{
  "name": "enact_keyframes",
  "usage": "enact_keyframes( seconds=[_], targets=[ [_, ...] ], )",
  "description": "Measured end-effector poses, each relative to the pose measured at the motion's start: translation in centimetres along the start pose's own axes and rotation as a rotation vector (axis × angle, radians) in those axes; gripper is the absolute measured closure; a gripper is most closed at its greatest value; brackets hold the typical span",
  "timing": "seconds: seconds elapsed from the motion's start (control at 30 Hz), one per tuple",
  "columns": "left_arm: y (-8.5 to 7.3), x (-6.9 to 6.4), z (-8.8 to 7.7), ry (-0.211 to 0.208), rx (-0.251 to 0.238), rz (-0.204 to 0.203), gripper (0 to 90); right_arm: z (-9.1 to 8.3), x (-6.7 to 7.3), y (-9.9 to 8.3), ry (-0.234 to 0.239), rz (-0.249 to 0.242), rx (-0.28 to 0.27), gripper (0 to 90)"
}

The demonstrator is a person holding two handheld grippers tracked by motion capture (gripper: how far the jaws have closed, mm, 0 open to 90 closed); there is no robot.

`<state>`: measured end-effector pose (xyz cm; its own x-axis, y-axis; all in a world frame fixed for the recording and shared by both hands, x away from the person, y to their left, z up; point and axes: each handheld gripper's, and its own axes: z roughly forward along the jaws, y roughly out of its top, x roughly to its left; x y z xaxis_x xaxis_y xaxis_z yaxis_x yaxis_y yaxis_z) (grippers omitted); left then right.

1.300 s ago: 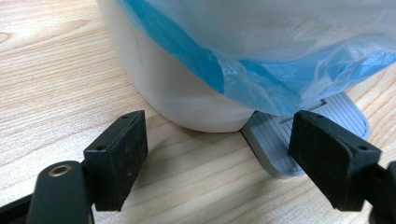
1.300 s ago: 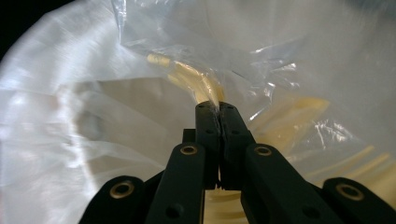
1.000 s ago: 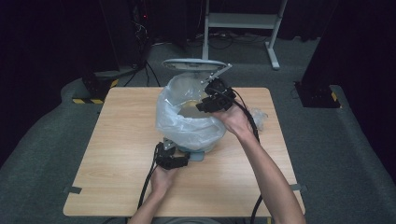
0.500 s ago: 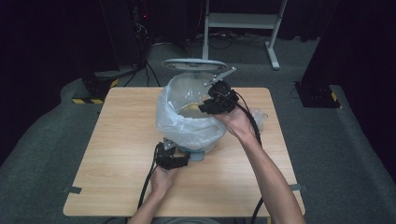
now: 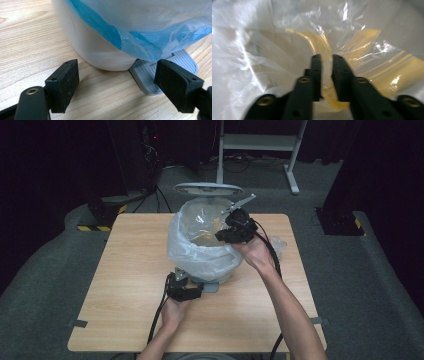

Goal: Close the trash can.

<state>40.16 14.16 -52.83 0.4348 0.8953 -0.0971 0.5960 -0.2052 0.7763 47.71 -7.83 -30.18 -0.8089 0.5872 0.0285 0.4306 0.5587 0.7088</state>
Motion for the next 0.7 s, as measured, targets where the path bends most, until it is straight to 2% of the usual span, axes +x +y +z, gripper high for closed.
enact_keyframes(
  seconds=[0.03,0.1,0.17,0.3,0.43,0.47,0.7],
  targets=[
    [0.0,0.0,0.0,0.000,0.000,0.000,19.8,0.0,0.0,0.0,0.000,0.000,0.000,74.6],
    [0.0,0.0,0.0,-0.001,0.000,-0.002,19.8,-0.7,-0.1,-0.4,0.001,0.011,-0.039,68.1],
    [0.0,0.0,0.0,-0.002,0.002,-0.003,19.8,-2.2,-0.3,-1.3,-0.011,0.028,-0.114,63.6],
    [0.0,0.0,0.0,-0.002,0.002,-0.004,19.7,-4.0,-1.0,-2.8,-0.024,0.061,-0.197,59.8],
    [0.0,0.0,0.0,-0.001,0.002,-0.003,19.7,-4.9,-1.6,-3.9,-0.038,0.086,-0.239,57.0],
    [0.0,0.0,0.0,-0.001,0.002,-0.004,19.7,-5.4,-1.9,-4.7,-0.048,0.100,-0.266,55.3],
    [0.0,0.0,0.1,-0.001,0.003,-0.011,19.7,-6.3,-3.4,-7.1,-0.097,0.158,-0.319,50.4]
  ],
)
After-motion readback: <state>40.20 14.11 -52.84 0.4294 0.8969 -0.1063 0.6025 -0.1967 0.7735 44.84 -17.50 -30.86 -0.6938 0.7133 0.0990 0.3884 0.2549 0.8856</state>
